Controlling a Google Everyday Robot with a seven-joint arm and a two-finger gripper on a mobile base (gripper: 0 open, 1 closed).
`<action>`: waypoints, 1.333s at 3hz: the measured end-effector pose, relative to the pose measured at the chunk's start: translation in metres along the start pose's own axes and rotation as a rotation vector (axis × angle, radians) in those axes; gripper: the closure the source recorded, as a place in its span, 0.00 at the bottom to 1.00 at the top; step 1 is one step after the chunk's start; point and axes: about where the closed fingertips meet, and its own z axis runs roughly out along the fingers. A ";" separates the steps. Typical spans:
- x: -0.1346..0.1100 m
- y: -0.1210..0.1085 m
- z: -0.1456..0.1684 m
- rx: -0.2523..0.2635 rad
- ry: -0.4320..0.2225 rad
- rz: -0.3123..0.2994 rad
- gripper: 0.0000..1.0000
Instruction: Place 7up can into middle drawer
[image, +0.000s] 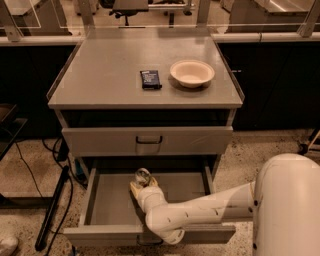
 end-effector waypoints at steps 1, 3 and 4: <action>0.002 0.004 -0.001 0.005 -0.002 -0.023 1.00; -0.001 -0.011 0.023 0.047 -0.020 -0.023 1.00; 0.004 -0.011 0.027 0.051 -0.013 -0.021 1.00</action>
Offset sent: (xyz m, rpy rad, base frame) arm 0.0067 -0.0013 -0.0039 -0.0533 -0.0239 0.0043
